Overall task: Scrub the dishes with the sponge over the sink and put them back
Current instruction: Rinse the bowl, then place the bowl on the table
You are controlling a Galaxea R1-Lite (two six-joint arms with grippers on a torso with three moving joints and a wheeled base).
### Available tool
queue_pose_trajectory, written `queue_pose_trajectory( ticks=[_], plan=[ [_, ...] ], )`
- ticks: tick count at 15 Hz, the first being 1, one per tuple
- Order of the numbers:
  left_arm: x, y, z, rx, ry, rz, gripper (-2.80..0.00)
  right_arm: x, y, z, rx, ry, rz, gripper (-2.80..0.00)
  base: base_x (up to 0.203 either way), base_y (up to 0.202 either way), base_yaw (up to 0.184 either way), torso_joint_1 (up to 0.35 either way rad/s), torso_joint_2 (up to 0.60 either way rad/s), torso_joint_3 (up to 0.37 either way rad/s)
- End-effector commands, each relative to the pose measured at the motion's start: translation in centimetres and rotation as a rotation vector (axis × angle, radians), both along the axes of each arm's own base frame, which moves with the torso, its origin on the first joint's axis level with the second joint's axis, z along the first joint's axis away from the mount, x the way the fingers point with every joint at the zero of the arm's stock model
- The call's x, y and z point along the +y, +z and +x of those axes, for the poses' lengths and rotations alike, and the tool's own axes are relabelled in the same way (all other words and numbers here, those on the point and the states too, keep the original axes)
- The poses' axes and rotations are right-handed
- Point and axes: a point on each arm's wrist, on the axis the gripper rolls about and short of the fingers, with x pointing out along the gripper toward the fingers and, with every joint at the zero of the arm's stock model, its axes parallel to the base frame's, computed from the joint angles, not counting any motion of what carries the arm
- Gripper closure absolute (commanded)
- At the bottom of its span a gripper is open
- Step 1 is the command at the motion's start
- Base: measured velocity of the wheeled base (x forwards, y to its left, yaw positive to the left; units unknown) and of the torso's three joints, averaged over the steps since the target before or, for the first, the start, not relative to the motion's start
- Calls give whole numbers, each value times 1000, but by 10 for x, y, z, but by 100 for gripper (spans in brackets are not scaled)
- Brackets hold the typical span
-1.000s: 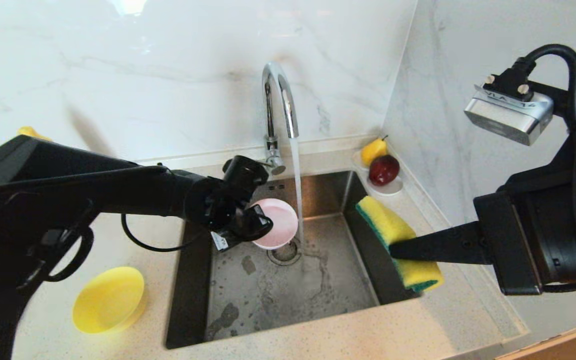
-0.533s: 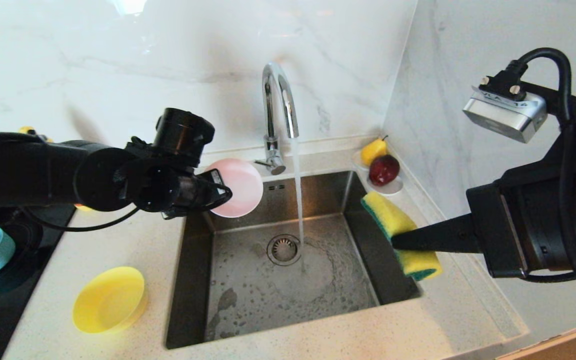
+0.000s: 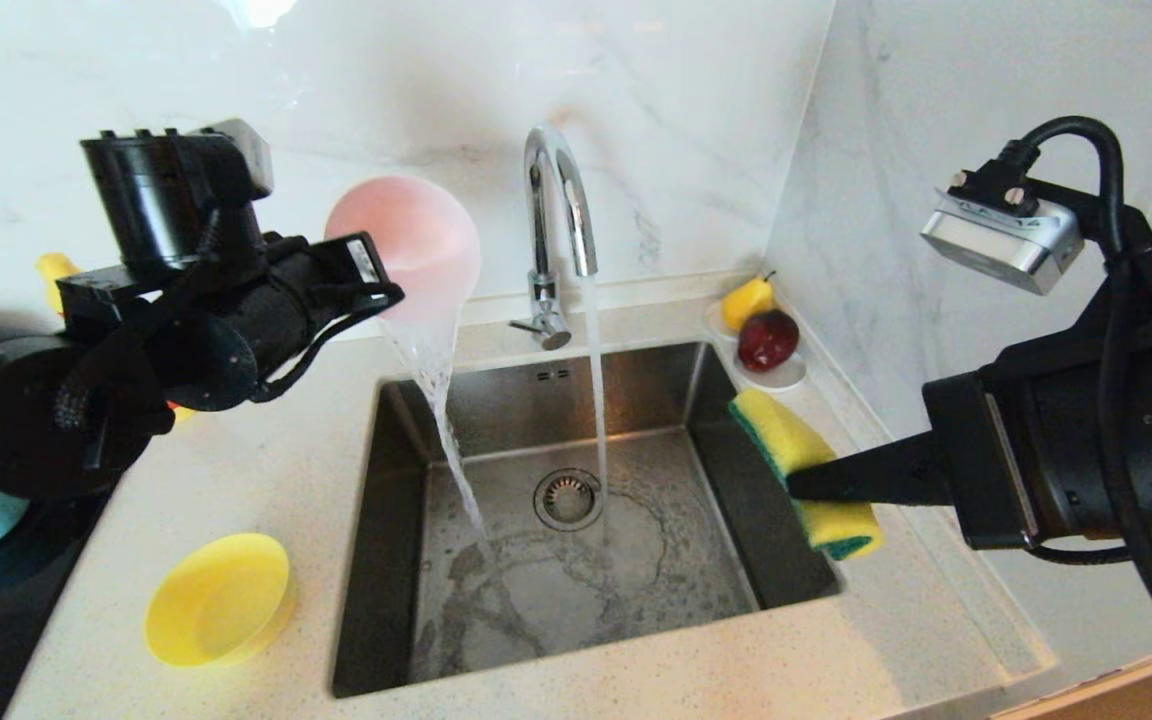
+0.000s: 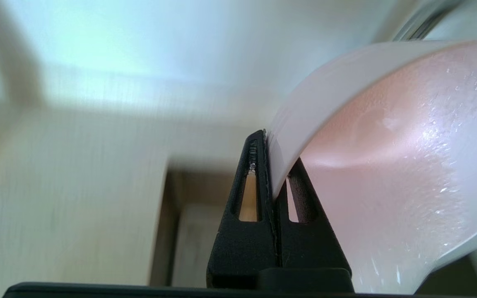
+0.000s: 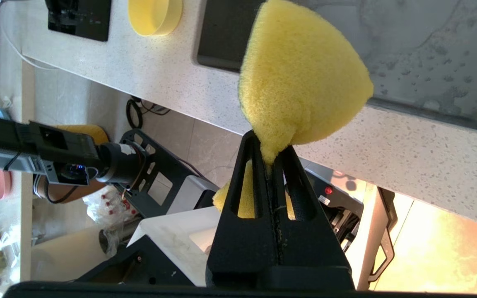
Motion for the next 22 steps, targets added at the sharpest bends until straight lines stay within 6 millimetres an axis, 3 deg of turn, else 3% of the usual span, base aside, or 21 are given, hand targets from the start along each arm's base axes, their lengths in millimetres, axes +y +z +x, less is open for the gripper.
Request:
queue_pose_trajectory(
  ticks=[1, 8, 16, 19, 22],
  plan=[
    [6, 21, -12, -121, -24, 5, 0, 1, 1, 1, 7, -1, 3, 0, 0, 0, 0, 0, 0, 0],
    [15, 59, -45, -356, -169, 4, 0, -2, 3, -2, 0, 4, 13, 0, 0, 0, 0, 0, 0, 0],
    [20, 51, -52, -444, -204, 48, 0, -3, -4, -3, 21, 0, -6, 0, 0, 0, 0, 0, 0, 0],
    [22, 45, -52, -383, -200, 63, 0, -5, -6, -4, 23, -3, -8, 0, 0, 0, 0, 0, 0, 0],
    [36, 26, -53, -87, -177, 125, 0, -11, -1, -10, 7, -4, 6, 0, 0, 0, 0, 0, 0, 0]
  ],
)
